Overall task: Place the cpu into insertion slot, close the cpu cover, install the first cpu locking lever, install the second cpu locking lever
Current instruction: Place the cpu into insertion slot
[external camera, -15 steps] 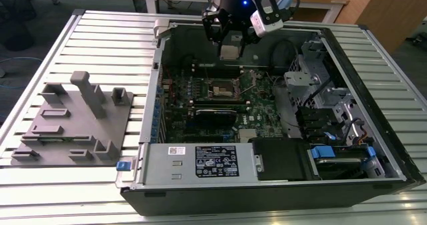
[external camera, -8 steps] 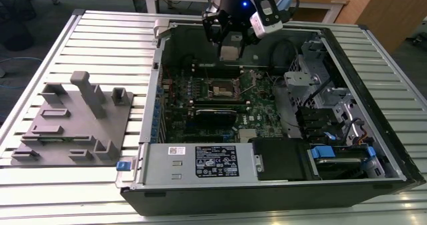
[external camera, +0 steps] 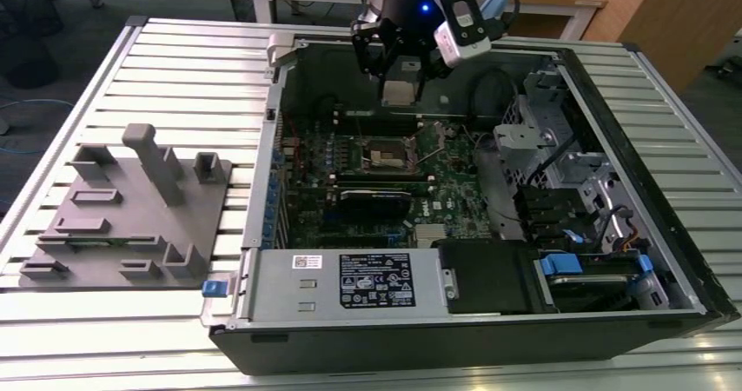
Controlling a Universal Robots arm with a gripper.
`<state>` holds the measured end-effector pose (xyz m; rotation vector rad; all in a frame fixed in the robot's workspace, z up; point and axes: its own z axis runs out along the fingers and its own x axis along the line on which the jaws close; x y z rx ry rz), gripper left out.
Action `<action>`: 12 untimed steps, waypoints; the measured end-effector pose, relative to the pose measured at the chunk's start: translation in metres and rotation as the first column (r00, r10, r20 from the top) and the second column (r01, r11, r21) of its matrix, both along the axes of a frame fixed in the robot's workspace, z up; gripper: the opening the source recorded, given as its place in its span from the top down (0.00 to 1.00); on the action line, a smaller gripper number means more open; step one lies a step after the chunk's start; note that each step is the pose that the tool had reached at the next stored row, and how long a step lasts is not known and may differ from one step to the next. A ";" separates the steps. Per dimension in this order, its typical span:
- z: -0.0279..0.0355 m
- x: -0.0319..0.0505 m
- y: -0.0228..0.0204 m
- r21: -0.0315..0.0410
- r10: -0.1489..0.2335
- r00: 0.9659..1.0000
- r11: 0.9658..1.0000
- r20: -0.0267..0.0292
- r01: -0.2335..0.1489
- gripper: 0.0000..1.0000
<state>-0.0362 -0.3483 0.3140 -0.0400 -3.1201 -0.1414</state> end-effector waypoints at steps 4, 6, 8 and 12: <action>-0.0007 -0.0001 0.0000 0.000 0.000 1.000 1.000 0.000 0.000 0.46; -0.0020 -0.0005 0.0000 0.000 0.000 1.000 1.000 0.000 0.000 0.46; -0.0044 -0.0010 0.0000 0.000 0.000 1.000 1.000 0.000 0.000 0.46; -0.0100 -0.0035 0.0000 0.000 0.000 1.000 1.000 0.001 0.000 0.46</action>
